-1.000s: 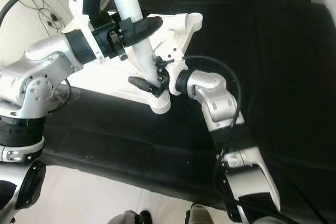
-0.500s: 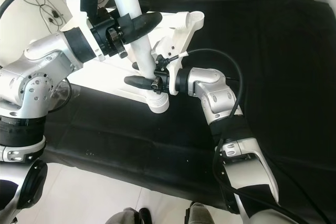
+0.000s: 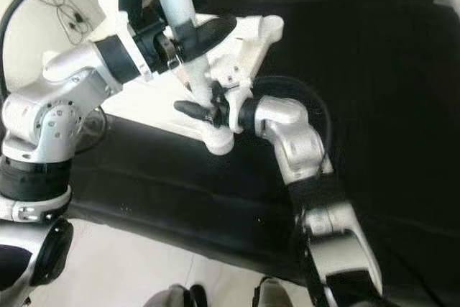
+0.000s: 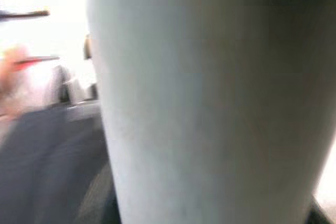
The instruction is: Building children table
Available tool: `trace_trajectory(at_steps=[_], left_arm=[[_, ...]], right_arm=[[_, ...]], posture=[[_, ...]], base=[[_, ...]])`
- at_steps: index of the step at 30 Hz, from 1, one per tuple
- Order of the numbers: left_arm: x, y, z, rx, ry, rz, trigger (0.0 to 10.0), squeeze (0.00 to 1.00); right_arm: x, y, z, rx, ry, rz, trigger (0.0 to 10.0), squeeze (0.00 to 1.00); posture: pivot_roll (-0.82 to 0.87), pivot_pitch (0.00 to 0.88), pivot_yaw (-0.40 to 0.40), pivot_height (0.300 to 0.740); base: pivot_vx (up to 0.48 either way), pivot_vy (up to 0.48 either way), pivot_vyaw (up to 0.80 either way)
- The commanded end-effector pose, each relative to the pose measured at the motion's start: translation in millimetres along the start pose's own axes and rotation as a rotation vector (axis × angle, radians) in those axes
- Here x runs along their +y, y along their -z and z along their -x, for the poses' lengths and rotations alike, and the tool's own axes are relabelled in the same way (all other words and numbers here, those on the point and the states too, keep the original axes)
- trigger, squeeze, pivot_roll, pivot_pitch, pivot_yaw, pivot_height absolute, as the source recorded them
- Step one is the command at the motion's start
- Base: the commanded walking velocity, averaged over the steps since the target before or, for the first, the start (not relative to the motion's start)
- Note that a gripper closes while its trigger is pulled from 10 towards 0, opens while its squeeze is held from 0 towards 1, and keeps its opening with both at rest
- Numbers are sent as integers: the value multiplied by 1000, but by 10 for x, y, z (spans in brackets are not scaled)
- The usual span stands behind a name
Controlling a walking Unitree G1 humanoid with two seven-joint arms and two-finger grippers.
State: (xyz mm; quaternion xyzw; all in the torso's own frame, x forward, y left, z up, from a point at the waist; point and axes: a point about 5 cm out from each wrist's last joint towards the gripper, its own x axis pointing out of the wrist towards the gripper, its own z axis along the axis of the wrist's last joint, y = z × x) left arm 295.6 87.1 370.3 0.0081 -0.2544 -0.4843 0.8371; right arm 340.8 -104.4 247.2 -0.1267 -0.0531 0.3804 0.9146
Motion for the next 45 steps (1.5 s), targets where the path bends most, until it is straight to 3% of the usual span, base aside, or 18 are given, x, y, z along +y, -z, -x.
trace_trajectory(at_steps=[1, 2, 3, 4, 5, 7, 14, 19, 25, 26, 27, 34, 35, 45], left_arm=[[37, -48, 104, -4, -28, -3, 10000, 0], [45, -69, 169, -3, -50, 4, 10000, 0], [51, -72, 247, 3, -72, 14, 10000, 0], [51, -72, 247, 3, -72, 14, 10000, 0], [53, -73, 298, 9, -85, 20, 10000, 0], [46, 35, 481, 50, -135, 43, 10000, 0], [22, 116, 624, 81, -180, 37, 10000, 0], [15, 137, 673, 84, -206, 41, 10000, 0], [-133, 291, 821, 145, -253, 96, 10000, 0], [-182, 354, 882, 167, -268, 113, 10000, 0], [-216, 391, 918, 179, -272, 126, 10000, 0], [-320, 499, 1014, 222, -285, 154, 10000, 0], [-399, 560, 1086, 246, -300, 175, 10000, 0], [-638, 679, 1286, 302, -350, 243, 10000, 0]], right_arm=[[-71, 269, 101, 155, 150, -42, 0, 0], [-68, 403, 246, 250, 340, -34, 0, 0], [38, 530, 410, 323, 464, -42, 0, 0], [38, 530, 410, 323, 464, -42, 0, 0], [120, 597, 528, 366, 531, -51, 0, 0], [165, 669, 559, 358, 634, -147, 0, 0], [-22, 596, 449, 273, 718, -200, 0, 0], [8, 596, 478, 271, 725, -205, 0, 0], [72, 584, 565, 286, 801, -198, 0, 0], [53, 586, 561, 282, 804, -195, 3020, 0], [37, 586, 568, 281, 812, -193, 10000, 0], [16, 590, 583, 271, 828, -200, 10000, 0], [14, 581, 590, 248, 830, -215, 10000, 1000], [-21, 486, 551, 148, 784, -261, 10000, 1000]], posture=[[45, 261, 87, 740], [49, 265, 82, 740], [59, 267, 83, 740], [59, 267, 83, 740], [59, 267, 83, 740], [54, 264, 90, 740], [59, 242, 75, 740], [59, 240, 75, 740], [59, 234, 88, 740], [57, 234, 90, 740], [56, 234, 91, 740], [60, 234, 93, 740], [62, 233, 93, 740], [69, 231, 94, 740]], base=[[0, 0, 0], [0, 0, 0], [0, 0, 0], [0, 0, 0], [0, 0, 0], [0, 0, 0], [0, 0, 0], [0, 0, 0], [0, 0, 0], [0, 0, 0], [0, 0, 0], [0, 0, 0], [0, 0, 0], [0, 0, 0]])
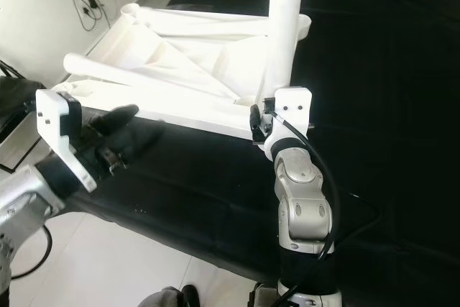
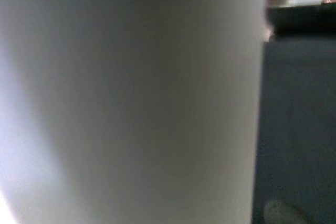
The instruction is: Building children table
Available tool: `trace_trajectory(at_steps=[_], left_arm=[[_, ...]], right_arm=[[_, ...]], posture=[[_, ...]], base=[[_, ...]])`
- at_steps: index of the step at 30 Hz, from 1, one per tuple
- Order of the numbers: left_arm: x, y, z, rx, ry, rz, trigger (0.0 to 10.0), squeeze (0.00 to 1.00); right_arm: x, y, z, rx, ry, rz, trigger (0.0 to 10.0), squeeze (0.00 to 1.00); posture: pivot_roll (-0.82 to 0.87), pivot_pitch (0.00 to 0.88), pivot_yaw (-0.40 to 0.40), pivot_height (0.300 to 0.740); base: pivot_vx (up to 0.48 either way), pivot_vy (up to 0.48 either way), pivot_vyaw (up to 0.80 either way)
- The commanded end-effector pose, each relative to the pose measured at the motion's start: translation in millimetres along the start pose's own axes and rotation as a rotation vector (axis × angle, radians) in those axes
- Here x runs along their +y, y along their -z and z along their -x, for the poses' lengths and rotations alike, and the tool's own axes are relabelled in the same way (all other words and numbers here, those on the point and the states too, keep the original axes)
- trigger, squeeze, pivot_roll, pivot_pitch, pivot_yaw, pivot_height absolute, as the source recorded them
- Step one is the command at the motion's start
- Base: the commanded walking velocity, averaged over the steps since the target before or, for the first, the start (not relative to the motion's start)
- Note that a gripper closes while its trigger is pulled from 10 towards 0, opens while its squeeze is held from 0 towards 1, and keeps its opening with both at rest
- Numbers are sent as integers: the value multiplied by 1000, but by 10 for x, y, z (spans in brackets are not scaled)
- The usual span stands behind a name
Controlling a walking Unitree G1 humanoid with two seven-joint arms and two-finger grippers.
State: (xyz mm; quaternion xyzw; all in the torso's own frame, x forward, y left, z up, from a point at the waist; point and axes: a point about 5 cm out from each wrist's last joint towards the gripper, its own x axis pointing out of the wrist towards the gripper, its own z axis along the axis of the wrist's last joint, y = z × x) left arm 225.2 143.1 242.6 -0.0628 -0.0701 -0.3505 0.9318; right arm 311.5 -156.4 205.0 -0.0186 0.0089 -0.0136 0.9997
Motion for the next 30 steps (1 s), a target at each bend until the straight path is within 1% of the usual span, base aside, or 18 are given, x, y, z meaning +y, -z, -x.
trace_trajectory(at_steps=[1, 2, 3, 6, 7, 10, 11, 13, 14, 17, 18, 19, 21, 23, 24, 25, 28, 30], left_arm=[[-57, 58, 61, 21, -3, 24, 10000, 0], [-98, 113, 103, 34, -10, 37, 10000, 0], [-146, 183, 155, 54, -10, 44, 10000, 0], [-209, 276, 228, 79, -18, 63, 10000, 0], [-209, 276, 228, 79, -18, 63, 10000, 0], [-307, 403, 335, 109, -49, 103, 10000, 0], [-307, 403, 335, 109, -49, 103, 10000, 0], [-379, 474, 407, 136, -61, 119, 10000, 0], [-379, 474, 407, 136, -61, 119, 10000, 0], [-476, 568, 491, 167, -74, 140, 10000, 0], [-476, 568, 491, 167, -74, 140, 10000, 0], [-514, 619, 518, 184, -76, 140, 10000, 0], [-521, 629, 523, 185, -78, 140, 10000, 0], [-536, 668, 531, 185, -87, 148, 10000, 0], [-536, 668, 531, 185, -87, 148, 10000, 0], [-546, 707, 533, 182, -104, 159, 10000, 0], [-550, 723, 533, 177, -116, 167, 10000, 0], [-549, 726, 535, 169, -125, 171, 10000, 0]], right_arm=[[28, 1, -35, -4, -45, -35, 10000, 875], [34, -56, -70, -35, -92, -43, 10000, 94], [20, -132, -111, -75, -131, -34, 10000, 0], [-11, -242, -165, -133, -180, -13, 10000, 0], [-11, -242, -165, -133, -180, -13, 10000, 0], [-113, -438, -260, -224, -292, 23, 10000, 0], [-113, -438, -260, -224, -292, 23, 10000, 0], [-190, -548, -311, -260, -378, 45, 10000, 0], [-190, -548, -311, -260, -378, 45, 10000, 0], [-252, -684, -378, -294, -499, 119, 10000, 0], [-252, -684, -378, -294, -499, 119, 10000, 0], [-246, -719, -411, -294, -560, 178, 10000, 0], [-247, -723, -422, -295, -573, 190, 10000, 0], [-202, -708, -443, -273, -677, 215, 10000, 0], [-202, -708, -443, -273, -677, 215, 10000, 0], [-157, -691, -469, -251, -768, 229, 10000, 0], [-138, -685, -505, -239, -798, 229, 10000, 0], [-135, -687, -558, -229, -811, 209, 10000, 0]], posture=[[69, 231, 94, 740], [68, 229, 91, 740], [69, 228, 91, 740], [72, 229, 88, 740], [72, 229, 88, 740], [79, 227, 82, 740], [79, 227, 82, 740], [82, 227, 76, 740], [82, 227, 76, 740], [84, 224, 68, 740], [84, 224, 68, 740], [83, 224, 65, 740], [83, 224, 65, 740], [80, 222, 62, 740], [80, 222, 62, 740], [79, 223, 55, 740], [78, 225, 54, 740], [78, 226, 53, 740]], base=[[0, 0, 0], [0, 0, 0], [0, 0, 0], [0, 0, 0], [0, 0, 0], [0, 0, 0], [0, 0, 0], [0, 0, 0], [0, 0, 0], [0, 0, 0], [0, 0, 0], [0, 0, 0], [0, 0, 0], [0, 0, 0], [0, 0, 0], [0, 0, 0], [0, 0, 0], [0, 0, 0]])
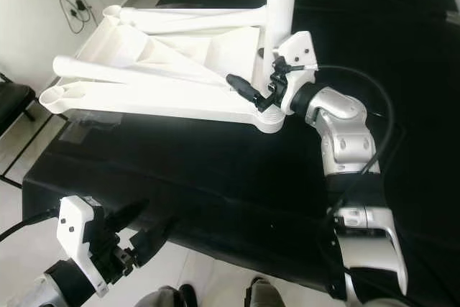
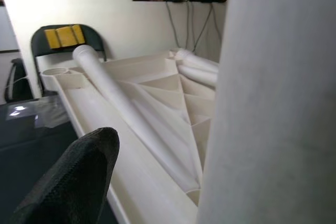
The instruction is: Building children table
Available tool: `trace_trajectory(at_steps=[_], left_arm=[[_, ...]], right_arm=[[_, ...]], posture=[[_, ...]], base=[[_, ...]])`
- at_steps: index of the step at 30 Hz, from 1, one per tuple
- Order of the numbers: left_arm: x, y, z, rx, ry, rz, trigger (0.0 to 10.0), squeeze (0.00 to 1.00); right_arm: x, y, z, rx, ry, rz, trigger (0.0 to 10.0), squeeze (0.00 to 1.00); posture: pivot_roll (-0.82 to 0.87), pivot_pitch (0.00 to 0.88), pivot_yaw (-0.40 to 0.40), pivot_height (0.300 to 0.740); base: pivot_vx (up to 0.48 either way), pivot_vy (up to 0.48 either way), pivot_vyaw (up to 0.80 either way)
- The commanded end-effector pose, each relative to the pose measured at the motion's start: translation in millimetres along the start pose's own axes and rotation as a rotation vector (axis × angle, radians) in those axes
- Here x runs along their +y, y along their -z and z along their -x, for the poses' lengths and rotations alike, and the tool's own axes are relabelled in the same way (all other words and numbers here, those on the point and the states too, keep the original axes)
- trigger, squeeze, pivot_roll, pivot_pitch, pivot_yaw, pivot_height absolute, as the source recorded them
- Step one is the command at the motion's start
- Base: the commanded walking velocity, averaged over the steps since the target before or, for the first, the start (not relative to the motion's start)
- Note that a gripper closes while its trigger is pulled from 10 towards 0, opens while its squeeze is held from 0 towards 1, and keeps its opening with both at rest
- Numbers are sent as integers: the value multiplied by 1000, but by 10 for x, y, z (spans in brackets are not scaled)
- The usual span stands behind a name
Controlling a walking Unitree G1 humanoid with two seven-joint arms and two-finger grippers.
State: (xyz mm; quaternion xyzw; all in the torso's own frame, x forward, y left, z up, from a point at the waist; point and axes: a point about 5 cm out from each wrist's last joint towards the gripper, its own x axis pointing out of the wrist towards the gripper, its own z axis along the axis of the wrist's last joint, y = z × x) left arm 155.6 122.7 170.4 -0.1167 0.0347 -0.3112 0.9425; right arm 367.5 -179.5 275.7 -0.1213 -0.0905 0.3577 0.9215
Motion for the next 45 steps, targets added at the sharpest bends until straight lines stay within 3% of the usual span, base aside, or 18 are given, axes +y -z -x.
trace_trajectory(at_steps=[1, 2, 5, 6, 14, 22, 24, 27, 28, 30, 31, 32, 40, 41, 42, 43, 44, 45], left_arm=[[22, 47, 18, 9, -29, 6, 10000, 0], [16, 48, 23, 1, -35, 9, 10000, 0], [2, 49, 29, -7, -41, 12, 10000, 0], [-3, 50, 32, -13, -46, 17, 10000, 0], [-18, 50, 30, -42, -55, 40, 10000, 0], [-26, 63, 32, -53, -61, 57, 10000, 0], [-23, 66, 37, -56, -60, 60, 10000, 0], [-22, 65, 38, -57, -59, 60, 10000, 0], [-12, 63, 36, -60, -55, 63, 10000, 0], [-12, 63, 36, -60, -55, 63, 10000, 0], [1, 60, 30, -64, -52, 67, 10000, 0], [5, 60, 27, -64, -52, 69, 10000, 0], [12, 67, 17, -69, -51, 68, 10000, 0], [12, 66, 16, -71, -52, 69, 10000, 0], [12, 66, 16, -71, -52, 69, 10000, 0], [13, 67, 17, -73, -54, 69, 10000, 0], [13, 67, 17, -73, -54, 69, 10000, 0], [14, 67, 17, -73, -55, 69, 10000, 0]], right_arm=[[58, 15, -93, -18, -61, -17, 10000, 0], [39, 13, -107, -22, -68, -25, 4824, 0], [17, 8, -116, -28, -77, -30, 4824, 0], [6, 17, -118, -28, -79, -42, 0, 0], [-50, 103, -114, 0, -83, -93, 0, 0], [63, 196, -20, 14, -29, -166, 0, 0], [110, 261, 18, 35, 95, -171, 0, 0], [119, 274, 27, 38, 124, -171, 0, 0], [311, 527, 298, 232, 595, -64, 0, 0], [311, 527, 298, 232, 595, -64, 0, 0], [576, 603, 432, 293, 726, -37, 0, 0], [662, 622, 408, 292, 696, -63, 0, 0], [630, 580, 419, 289, 727, -74, 0, 0], [638, 561, 424, 293, 740, -75, 1529, 0], [638, 561, 424, 293, 740, -75, 1529, 0], [651, 547, 427, 294, 749, -76, 8118, 0], [651, 547, 427, 294, 749, -76, 8118, 0], [666, 541, 423, 297, 748, -76, 10000, 0]], posture=[[82, 232, 50, 740], [80, 241, 48, 740], [79, 243, 48, 740], [75, 250, 45, 740], [63, 266, 40, 740], [51, 272, 40, 740], [43, 270, 35, 740], [43, 270, 35, 740], [43, 271, 40, 740], [43, 271, 40, 740], [33, 269, 57, 740], [33, 269, 57, 740], [40, 258, 44, 740], [40, 258, 44, 740], [40, 258, 44, 740], [42, 255, 41, 740], [42, 255, 41, 740], [42, 255, 41, 740]], base=[[0, 0, 0], [0, 0, 0], [0, 0, 0], [0, 0, 0], [0, 0, 0], [0, 0, 0], [0, 0, 0], [0, 0, 0], [0, 0, 0], [0, 0, 0], [0, 0, 0], [0, 0, 0], [0, 0, 0], [0, 0, 0], [0, 0, 0], [0, 0, 0], [0, 0, 0], [0, 0, 0]])
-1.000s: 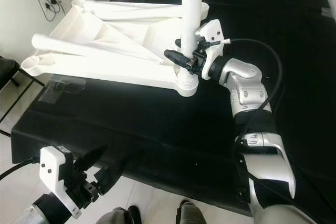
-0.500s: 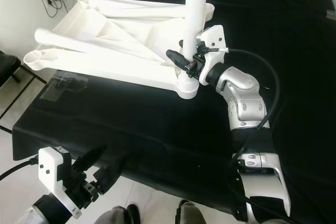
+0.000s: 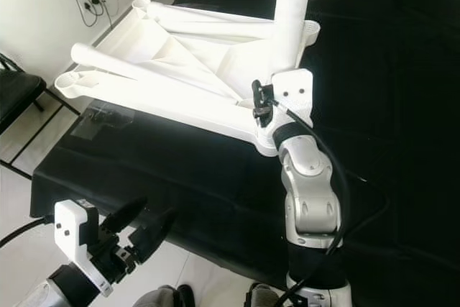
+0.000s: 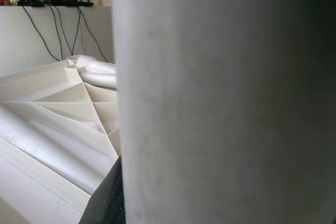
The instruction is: Building children table
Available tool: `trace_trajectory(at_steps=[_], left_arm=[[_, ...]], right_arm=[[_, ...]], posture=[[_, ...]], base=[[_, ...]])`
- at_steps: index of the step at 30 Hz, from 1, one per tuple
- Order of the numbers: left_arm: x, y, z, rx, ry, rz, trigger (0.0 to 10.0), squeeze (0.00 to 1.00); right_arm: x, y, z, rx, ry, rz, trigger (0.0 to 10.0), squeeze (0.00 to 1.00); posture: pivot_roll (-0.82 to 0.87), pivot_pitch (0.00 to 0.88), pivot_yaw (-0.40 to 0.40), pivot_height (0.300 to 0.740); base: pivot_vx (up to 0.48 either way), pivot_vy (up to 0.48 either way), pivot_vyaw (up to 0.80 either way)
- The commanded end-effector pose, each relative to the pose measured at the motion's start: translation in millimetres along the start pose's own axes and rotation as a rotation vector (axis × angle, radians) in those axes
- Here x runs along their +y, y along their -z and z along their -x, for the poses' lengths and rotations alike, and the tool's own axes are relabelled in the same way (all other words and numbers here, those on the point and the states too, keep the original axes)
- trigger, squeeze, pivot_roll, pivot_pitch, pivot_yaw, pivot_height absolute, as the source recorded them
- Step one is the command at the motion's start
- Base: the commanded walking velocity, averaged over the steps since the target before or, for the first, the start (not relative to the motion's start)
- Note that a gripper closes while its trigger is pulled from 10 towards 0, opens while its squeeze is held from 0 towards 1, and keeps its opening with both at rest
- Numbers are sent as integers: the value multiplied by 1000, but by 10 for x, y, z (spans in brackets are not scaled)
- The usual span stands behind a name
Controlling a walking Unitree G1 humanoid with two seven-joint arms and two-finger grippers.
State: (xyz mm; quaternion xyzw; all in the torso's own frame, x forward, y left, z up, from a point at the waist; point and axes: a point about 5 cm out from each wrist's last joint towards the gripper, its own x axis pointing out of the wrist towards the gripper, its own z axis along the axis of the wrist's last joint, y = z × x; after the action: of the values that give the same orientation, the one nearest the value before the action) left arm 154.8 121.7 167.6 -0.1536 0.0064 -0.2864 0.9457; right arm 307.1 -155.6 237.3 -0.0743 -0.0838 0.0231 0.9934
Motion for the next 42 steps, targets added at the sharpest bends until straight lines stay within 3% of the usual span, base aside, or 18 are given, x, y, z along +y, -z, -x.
trace_trajectory(at_steps=[1, 3, 4, 5, 9, 10, 11, 12, 15, 16, 22, 24, 32, 33, 36, 37, 42], left_arm=[[23, 34, 18, 8, -15, 15, 10000, 0], [23, 34, 18, 8, -14, 15, 10000, 0], [23, 35, 14, 9, -11, 14, 10000, 0], [19, 40, 6, 10, -7, 13, 10000, 0], [12, 47, 0, 11, -4, 13, 10000, 0], [8, 49, -1, 11, -2, 13, 10000, 0], [5, 51, -1, 11, -1, 12, 10000, 0], [3, 53, -2, 12, -1, 12, 10000, 0], [-5, 56, -4, 12, 2, 12, 10000, 0], [-7, 59, -5, 13, 4, 13, 10000, 0], [-6, 58, -8, 14, 8, 12, 10000, 0], [-6, 58, -10, 15, 11, 10, 10000, 0], [-18, 53, -21, 12, 15, 12, 10000, 0], [-20, 52, -21, 11, 15, 13, 10000, 0], [-21, 52, -21, 10, 15, 13, 10000, 0], [-23, 52, -20, 10, 15, 14, 10000, 0], [-27, 50, -15, 9, 14, 14, 10000, 0]], right_arm=[[-53, 356, 73, 207, 62, 26, 10000, 0], [-35, 347, 82, 202, 56, 11, 10000, 0], [-12, 320, 58, 190, 11, -19, 10000, 1000], [-15, 227, -36, 143, -73, -58, 10000, 1000], [-66, 32, -181, 38, -186, -101, 10000, 1000], [-59, -45, -216, 5, -288, -116, 10000, 902], [-93, -81, -257, -5, -336, -84, 10000, 314], [-135, -80, -305, 11, -372, -48, 10000, 0], [-222, -110, -371, 10, -405, -25, 10000, 0], [-263, -152, -437, 14, -471, -35, 10000, 0], [-303, -239, -581, 12, -576, -16, 10000, 0], [-293, -249, -616, 6, -627, 10, 10000, 0], [-189, -278, -632, -18, -889, -30, 10000, 0], [-181, -286, -641, -27, -920, -26, 9176, 0], [-175, -292, -654, -30, -935, -32, 9176, 0], [-172, -302, -660, -38, -951, -44, 0, 0], [-181, -297, -641, -49, -1014, -72, 0, 0]], posture=[[41, 254, 40, 740], [41, 254, 40, 740], [41, 250, 42, 740], [42, 247, 43, 740], [41, 246, 45, 740], [43, 243, 45, 740], [43, 243, 45, 740], [43, 243, 45, 740], [46, 240, 44, 740], [48, 244, 46, 740], [52, 245, 47, 740], [52, 245, 47, 740], [49, 257, 43, 740], [46, 257, 42, 740], [46, 257, 42, 740], [46, 258, 42, 740], [49, 260, 44, 740]], base=[[0, 0, 0], [0, 0, 0], [0, 0, 0], [0, 0, 0], [0, 0, 0], [0, 0, 0], [0, 0, 0], [0, 0, 0], [0, 0, 0], [0, 0, 0], [0, 0, 0], [0, 0, 0], [0, 0, 0], [0, 0, 0], [0, 0, 0], [0, 0, 0], [0, 0, 0]])
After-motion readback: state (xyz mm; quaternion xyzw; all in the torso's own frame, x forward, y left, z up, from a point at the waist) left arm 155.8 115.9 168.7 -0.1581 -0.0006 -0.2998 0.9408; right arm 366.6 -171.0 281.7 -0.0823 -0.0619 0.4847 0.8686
